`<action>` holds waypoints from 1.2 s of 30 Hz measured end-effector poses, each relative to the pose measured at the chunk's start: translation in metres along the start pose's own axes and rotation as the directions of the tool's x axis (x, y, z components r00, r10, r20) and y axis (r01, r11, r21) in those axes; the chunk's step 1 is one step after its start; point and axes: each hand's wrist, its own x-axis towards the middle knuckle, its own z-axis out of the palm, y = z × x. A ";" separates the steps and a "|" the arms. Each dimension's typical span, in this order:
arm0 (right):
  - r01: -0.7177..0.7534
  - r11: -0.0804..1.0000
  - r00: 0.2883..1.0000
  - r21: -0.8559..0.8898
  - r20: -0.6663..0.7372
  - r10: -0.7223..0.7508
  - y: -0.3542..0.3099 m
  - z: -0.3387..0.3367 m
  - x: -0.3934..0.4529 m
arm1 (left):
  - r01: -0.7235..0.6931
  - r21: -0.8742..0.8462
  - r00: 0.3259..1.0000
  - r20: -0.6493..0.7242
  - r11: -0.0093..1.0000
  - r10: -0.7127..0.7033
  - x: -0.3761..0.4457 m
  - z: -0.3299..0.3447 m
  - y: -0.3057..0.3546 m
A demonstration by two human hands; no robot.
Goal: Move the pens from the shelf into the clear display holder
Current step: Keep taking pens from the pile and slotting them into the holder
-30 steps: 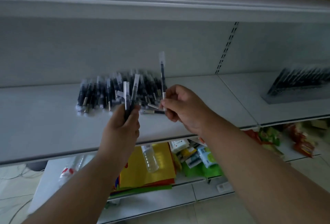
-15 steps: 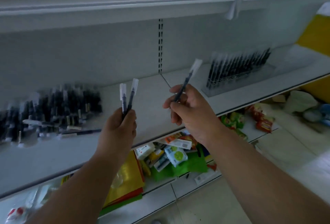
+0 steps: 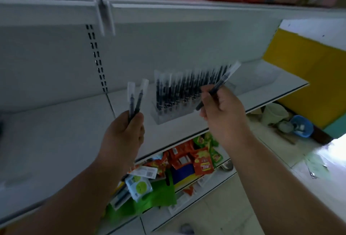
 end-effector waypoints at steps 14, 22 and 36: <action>0.286 0.944 0.957 -0.164 0.094 -0.274 0.072 -0.062 0.129 | 0.002 -0.156 0.944 -0.326 0.988 -0.054 -0.005 0.110 -0.019; 0.269 0.945 0.959 -0.184 0.145 -0.244 0.093 -0.069 0.154 | 0.003 -0.129 0.926 -0.374 0.992 -0.052 0.007 0.138 -0.017; 0.273 0.850 0.931 -0.451 0.346 -0.115 0.114 -0.056 0.162 | 0.027 -0.135 0.943 -0.326 0.990 -0.070 0.016 0.163 -0.020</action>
